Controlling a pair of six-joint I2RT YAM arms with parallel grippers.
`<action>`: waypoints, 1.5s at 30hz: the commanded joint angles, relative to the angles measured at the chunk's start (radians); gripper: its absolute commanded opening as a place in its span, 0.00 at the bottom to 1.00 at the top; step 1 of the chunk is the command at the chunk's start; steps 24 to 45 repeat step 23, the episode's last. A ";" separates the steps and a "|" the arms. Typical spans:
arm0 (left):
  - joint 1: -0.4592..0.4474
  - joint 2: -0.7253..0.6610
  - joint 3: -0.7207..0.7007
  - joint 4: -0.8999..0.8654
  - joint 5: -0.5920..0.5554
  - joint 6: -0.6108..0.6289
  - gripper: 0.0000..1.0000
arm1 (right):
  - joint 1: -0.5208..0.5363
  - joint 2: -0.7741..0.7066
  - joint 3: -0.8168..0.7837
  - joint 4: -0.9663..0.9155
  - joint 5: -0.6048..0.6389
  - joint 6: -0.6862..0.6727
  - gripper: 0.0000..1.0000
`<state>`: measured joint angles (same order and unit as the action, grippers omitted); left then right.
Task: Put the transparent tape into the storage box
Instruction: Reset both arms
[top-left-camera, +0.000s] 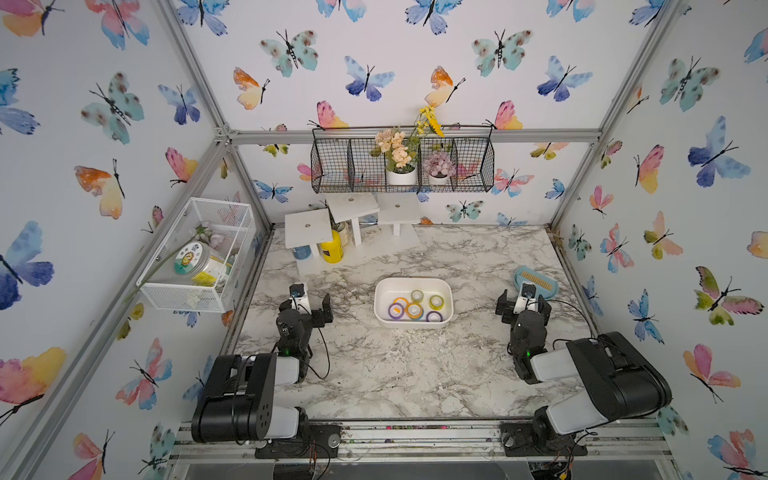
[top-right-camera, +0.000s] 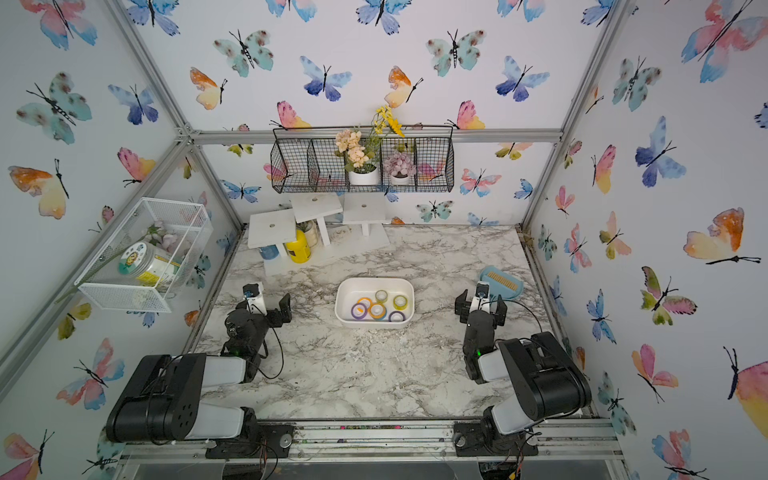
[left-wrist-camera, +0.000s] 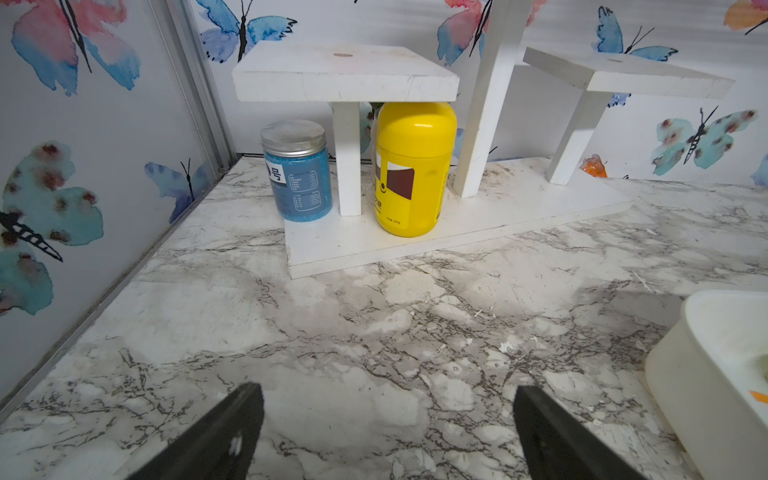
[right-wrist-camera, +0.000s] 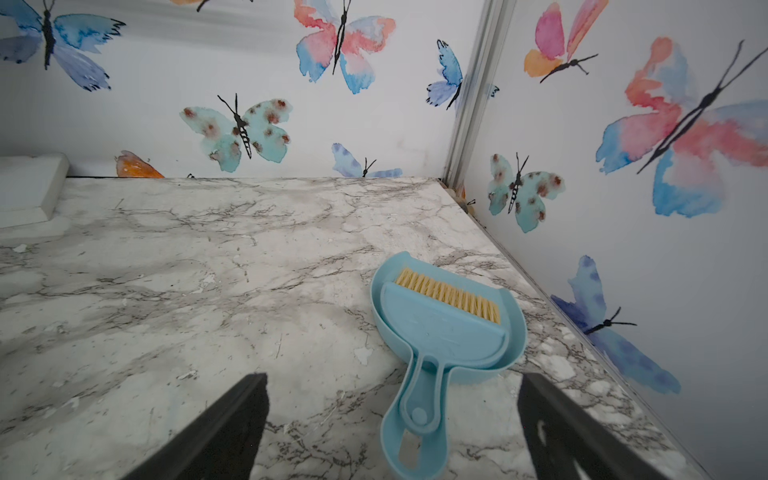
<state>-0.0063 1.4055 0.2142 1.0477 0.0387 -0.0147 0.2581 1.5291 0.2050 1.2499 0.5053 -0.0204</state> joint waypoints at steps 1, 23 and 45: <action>-0.001 0.001 -0.002 0.020 -0.023 0.011 0.99 | -0.038 0.000 -0.004 0.029 -0.128 -0.008 0.99; -0.001 0.002 -0.001 0.019 -0.023 0.011 0.99 | -0.107 0.050 0.028 -0.009 -0.215 0.032 0.99; -0.001 0.002 -0.001 0.019 -0.023 0.011 0.99 | -0.107 0.050 0.028 -0.009 -0.215 0.032 0.99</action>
